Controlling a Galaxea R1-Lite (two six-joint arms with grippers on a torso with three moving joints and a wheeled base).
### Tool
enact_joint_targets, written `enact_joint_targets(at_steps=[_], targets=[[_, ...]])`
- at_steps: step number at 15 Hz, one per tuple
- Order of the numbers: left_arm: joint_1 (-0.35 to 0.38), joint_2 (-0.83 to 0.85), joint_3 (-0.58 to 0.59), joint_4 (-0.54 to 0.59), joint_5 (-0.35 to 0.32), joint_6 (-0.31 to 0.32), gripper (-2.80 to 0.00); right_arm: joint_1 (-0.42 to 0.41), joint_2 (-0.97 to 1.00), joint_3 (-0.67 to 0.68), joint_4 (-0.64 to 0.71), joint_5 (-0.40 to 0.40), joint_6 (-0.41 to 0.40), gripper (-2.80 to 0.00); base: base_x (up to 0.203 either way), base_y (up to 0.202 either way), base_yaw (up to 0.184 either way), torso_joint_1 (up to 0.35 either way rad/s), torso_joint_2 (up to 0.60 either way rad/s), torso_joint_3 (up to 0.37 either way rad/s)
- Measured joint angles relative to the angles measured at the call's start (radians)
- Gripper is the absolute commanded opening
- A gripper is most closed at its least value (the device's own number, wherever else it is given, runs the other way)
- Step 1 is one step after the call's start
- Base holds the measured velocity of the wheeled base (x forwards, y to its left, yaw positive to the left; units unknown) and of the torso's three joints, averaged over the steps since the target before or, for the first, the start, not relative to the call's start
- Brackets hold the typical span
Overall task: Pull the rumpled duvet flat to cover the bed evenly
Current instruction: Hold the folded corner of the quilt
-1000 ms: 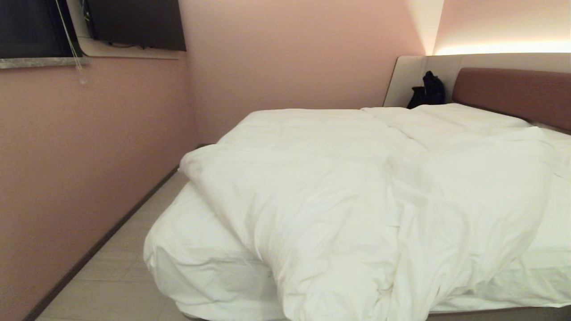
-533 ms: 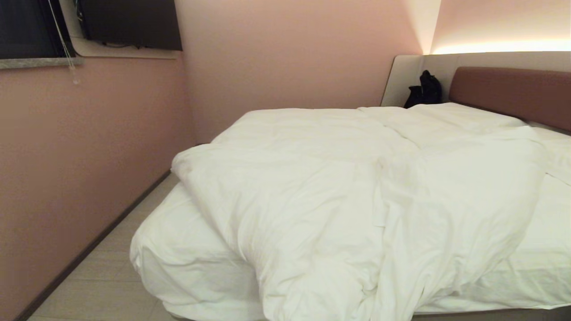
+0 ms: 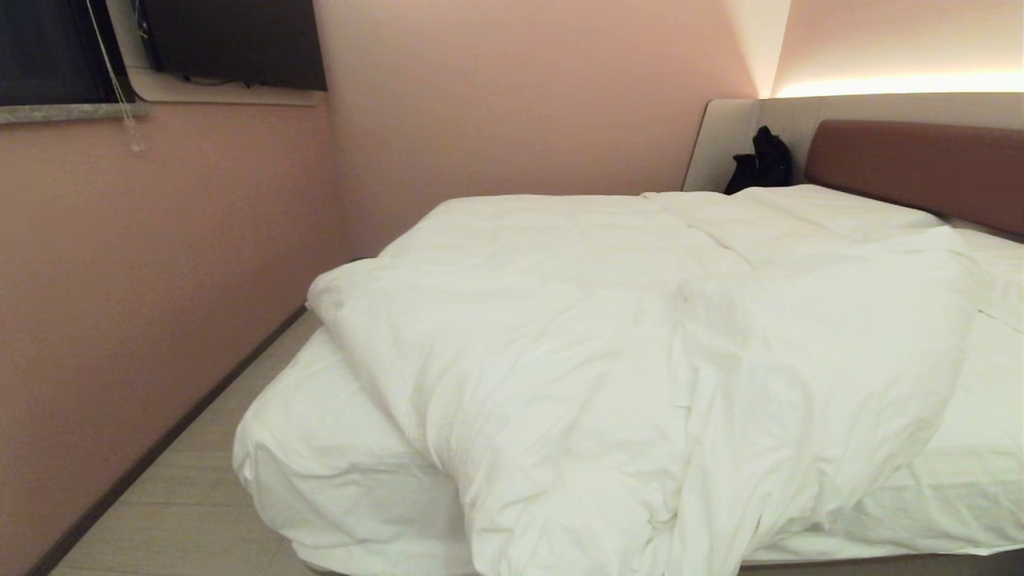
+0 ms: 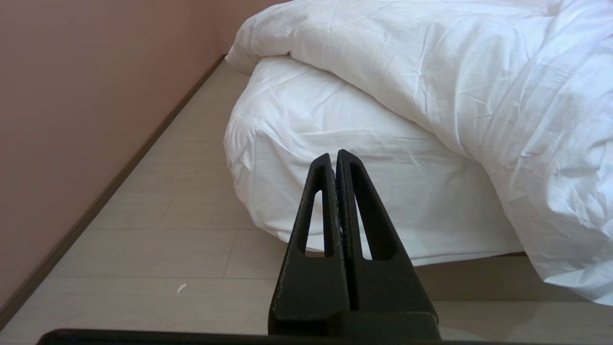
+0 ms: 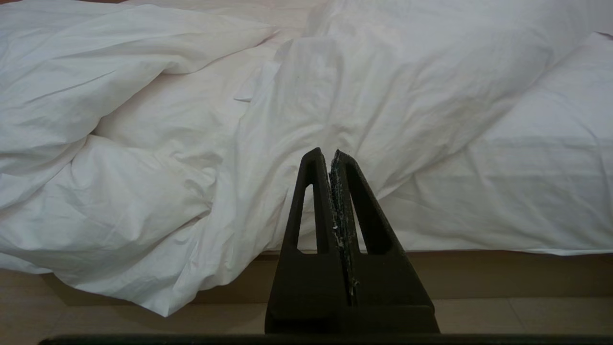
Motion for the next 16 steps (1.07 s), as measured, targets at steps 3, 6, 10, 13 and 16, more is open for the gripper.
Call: enact_joint_targets(at_steps=[3,6,10,13,16], targets=[[0.0,0.0,0.0,0.0,0.0,-0.002,-2.8,0.0,0.0,0.0,0.0,0.0,0.001,-2.8,0.0,0.0,0.0,0.0,0.0,0.0],[0.0,0.0,0.0,0.0,0.001,-0.004,-2.8,0.0,0.0,0.0,0.0,0.0,0.001,-2.8,0.0,0.0,0.0,0.0,0.0,0.0],[0.0,0.0,-0.014,0.0,0.001,-0.001,-2.8,0.0,0.0,0.0,0.0,0.0,0.001,-2.8,0.0,0.0,0.0,0.0,0.0,0.0],[0.0,0.0,-0.068,0.014,-0.009,0.0,-2.8,0.0,0.0,0.0,0.0,0.0,0.001,-2.8,0.0,0.0,0.0,0.0,0.0,0.0],[0.0,0.006,-0.137,0.055,-0.031,0.003,-2.8,0.0,0.0,0.0,0.0,0.0,0.001,-2.8,0.0,0.0,0.0,0.0,0.0,0.0]])
